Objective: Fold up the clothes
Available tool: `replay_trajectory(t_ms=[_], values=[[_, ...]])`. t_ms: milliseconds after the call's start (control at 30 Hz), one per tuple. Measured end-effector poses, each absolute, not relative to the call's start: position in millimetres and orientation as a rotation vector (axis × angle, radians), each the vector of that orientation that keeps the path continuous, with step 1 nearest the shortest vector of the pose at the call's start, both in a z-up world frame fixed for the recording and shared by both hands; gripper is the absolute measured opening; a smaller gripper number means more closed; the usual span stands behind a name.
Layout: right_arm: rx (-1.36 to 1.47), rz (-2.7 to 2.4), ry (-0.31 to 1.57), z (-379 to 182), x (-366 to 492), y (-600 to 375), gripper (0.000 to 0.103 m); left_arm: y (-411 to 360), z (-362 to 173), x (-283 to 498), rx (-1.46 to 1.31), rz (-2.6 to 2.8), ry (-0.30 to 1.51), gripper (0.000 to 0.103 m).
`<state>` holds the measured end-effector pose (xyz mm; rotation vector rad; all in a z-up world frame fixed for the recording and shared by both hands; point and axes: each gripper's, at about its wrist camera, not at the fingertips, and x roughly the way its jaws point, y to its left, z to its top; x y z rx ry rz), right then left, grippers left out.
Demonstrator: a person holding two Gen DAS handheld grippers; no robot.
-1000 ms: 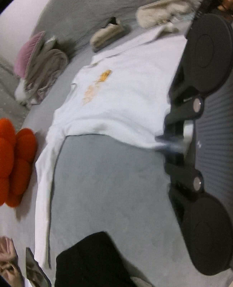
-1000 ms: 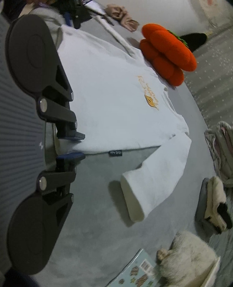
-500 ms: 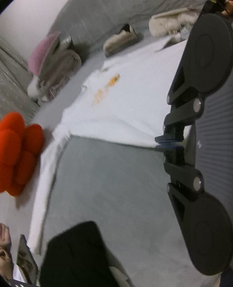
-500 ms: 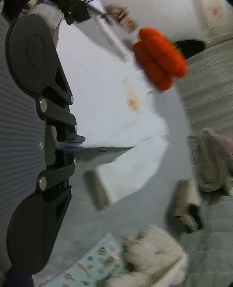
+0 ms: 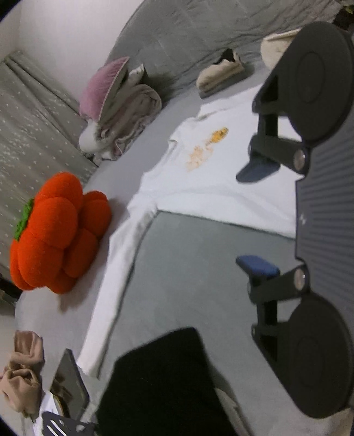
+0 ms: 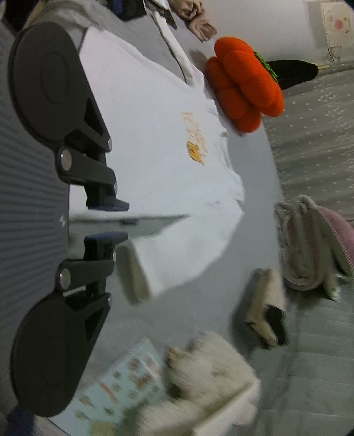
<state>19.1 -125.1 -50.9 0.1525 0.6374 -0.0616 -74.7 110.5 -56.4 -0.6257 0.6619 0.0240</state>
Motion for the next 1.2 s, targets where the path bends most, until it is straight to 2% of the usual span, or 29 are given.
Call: replay_trajectory(t_ms=[33,100,200,367,500,567,633,800,933,1033,1100,1200], values=[[0.134,-0.062,0.632,-50,21,-127,0.044,111,-53,-73,-0.627,0.025,0.648,0.070],[0.100,-0.044,0.631,-48,26,-128,0.045,109,-46,-67,-0.629,0.021,0.631,0.077],[-0.036,-0.010,0.652,-50,38,-120,0.051,100,-36,-55,-0.622,0.000,0.611,0.081],[-0.300,-0.013,0.798,-75,73,-104,0.051,85,-29,-22,-0.601,-0.022,0.618,0.082],[-0.321,-0.133,0.899,-97,100,-118,0.051,86,-43,6,-0.607,0.003,0.662,0.082],[-0.300,-0.152,0.886,-97,102,-125,0.040,89,-54,15,-0.566,0.022,0.673,0.082],[-0.278,-0.168,0.862,-94,102,-132,0.013,94,-65,19,-0.543,0.034,0.688,0.082],[-0.250,-0.162,0.633,-55,79,-133,0.004,106,-74,27,-0.525,0.068,0.720,0.083],[-0.224,-0.211,0.497,-20,69,-150,0.001,104,-72,31,-0.521,0.034,0.720,0.084],[-0.127,-0.217,0.421,14,63,-171,0.001,103,-72,34,-0.543,0.009,0.722,0.084],[-0.193,-0.215,0.404,26,66,-177,0.003,100,-71,36,-0.545,-0.001,0.719,0.084],[-0.325,-0.033,0.537,8,76,-161,0.028,95,-73,39,-0.537,-0.004,0.730,0.084]])
